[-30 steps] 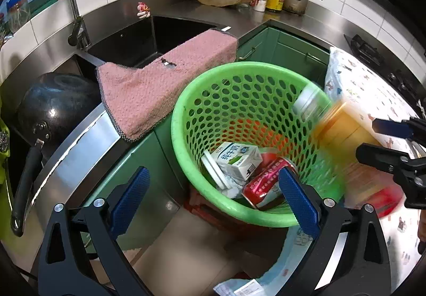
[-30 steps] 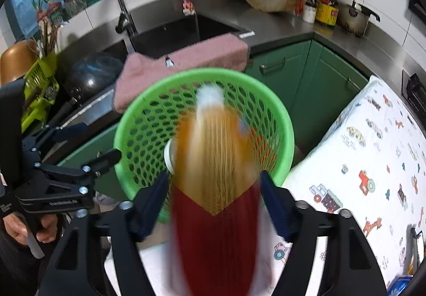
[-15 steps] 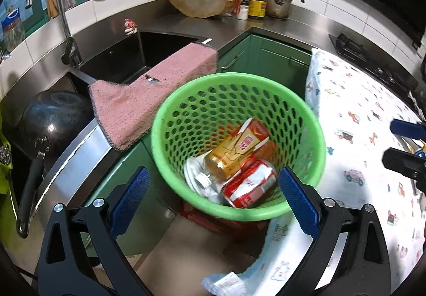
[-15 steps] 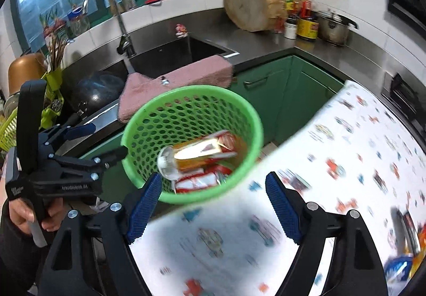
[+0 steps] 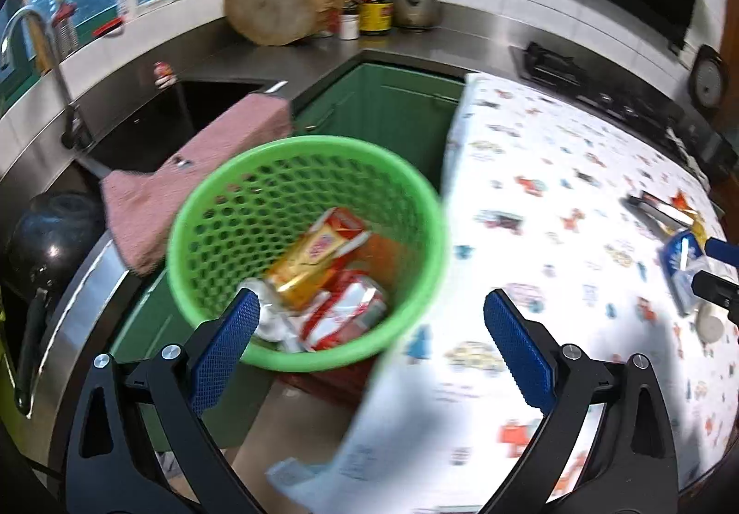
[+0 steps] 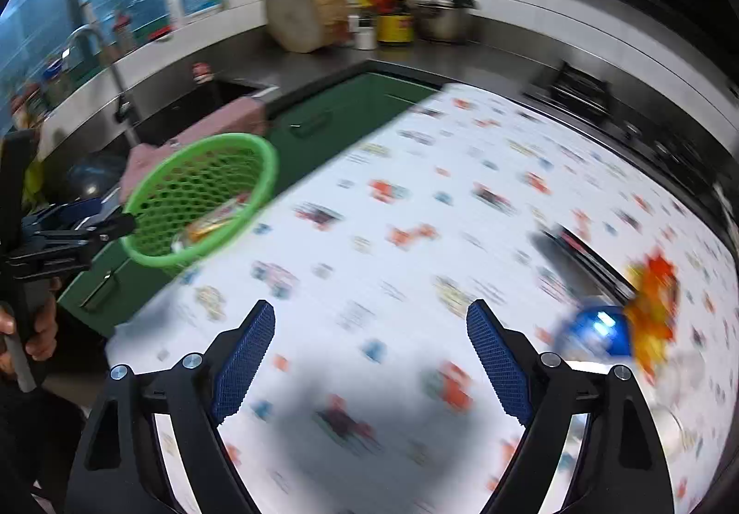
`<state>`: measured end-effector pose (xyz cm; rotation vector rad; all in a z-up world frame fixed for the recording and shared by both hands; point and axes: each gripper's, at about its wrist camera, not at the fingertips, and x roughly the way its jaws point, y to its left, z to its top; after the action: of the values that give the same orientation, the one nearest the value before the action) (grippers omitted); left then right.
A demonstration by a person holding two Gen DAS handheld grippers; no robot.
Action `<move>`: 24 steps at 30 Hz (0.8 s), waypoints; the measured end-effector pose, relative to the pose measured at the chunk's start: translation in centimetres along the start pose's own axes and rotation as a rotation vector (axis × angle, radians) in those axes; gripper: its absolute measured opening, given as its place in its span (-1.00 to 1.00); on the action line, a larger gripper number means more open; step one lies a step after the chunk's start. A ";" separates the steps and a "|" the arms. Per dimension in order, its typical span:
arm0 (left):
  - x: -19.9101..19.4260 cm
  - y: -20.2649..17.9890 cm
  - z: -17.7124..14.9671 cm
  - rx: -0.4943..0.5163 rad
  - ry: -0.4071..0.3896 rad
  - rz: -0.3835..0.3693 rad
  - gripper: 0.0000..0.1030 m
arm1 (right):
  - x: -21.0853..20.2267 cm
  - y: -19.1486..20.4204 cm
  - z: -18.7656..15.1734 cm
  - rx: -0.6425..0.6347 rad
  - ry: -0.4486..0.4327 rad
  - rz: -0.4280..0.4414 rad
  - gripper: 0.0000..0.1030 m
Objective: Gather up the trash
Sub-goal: 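Move both tools back to the table toward the blue can and paper cup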
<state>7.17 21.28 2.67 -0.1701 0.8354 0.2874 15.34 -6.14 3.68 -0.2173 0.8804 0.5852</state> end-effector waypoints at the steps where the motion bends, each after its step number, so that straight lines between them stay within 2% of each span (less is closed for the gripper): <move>1: -0.1 -0.9 0.0 0.009 0.000 -0.010 0.88 | -0.5 -1.1 -0.5 0.021 0.001 -0.016 0.60; 10: -0.3 -8.3 -0.3 0.071 0.032 -0.102 0.89 | -4.8 -10.2 -5.1 0.230 0.004 -0.163 0.60; 16: -0.4 -13.0 -0.3 0.099 0.064 -0.154 0.89 | -6.9 -15.0 -7.7 0.368 0.001 -0.221 0.59; 20: -0.7 -16.0 -0.1 0.126 0.069 -0.176 0.89 | -7.2 -18.0 -9.6 0.483 0.005 -0.212 0.54; 24: -0.8 -18.6 0.3 0.130 0.088 -0.212 0.89 | -6.5 -20.0 -11.1 0.584 0.015 -0.166 0.46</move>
<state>12.81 3.55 4.12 -0.1491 0.9122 0.0265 16.09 -29.73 0.62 0.2333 1.0000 0.1555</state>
